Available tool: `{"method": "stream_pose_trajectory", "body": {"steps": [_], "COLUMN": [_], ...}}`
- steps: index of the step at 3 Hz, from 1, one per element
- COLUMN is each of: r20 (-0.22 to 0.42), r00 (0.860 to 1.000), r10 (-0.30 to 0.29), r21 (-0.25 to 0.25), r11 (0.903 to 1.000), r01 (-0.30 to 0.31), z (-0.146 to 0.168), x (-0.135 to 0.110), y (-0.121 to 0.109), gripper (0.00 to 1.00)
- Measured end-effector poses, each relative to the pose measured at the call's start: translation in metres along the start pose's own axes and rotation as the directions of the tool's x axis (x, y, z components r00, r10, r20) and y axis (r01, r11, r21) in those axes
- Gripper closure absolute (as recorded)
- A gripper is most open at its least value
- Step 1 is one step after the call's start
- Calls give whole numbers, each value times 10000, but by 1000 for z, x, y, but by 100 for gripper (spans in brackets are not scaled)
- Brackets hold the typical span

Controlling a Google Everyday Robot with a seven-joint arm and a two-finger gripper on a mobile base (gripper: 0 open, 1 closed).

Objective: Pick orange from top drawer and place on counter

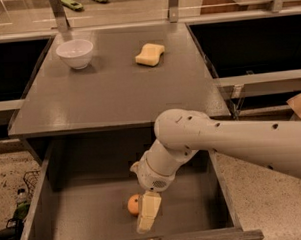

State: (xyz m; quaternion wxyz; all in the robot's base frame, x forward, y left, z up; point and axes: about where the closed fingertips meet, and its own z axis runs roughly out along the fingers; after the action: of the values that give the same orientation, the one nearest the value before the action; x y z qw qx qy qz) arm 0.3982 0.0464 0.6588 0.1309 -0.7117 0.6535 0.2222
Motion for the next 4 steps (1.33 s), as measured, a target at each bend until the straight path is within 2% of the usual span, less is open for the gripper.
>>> {"method": "stream_pose_trajectory", "body": {"steps": [1,2,3,4], "r20": [176,215,213,412], "r00": [9998,9989,9989,9987], "r10": [-71,-404,-415,-310], "r21": [-56,61,74,203], "r11": [10000,9992,9991,9993], "r01": [72,403,414,302], "z": [10,26,27,26], "x": [-5,-18,-18,-13], "y": [0,1,1,-10], "gripper": [0,0,0,0]}}
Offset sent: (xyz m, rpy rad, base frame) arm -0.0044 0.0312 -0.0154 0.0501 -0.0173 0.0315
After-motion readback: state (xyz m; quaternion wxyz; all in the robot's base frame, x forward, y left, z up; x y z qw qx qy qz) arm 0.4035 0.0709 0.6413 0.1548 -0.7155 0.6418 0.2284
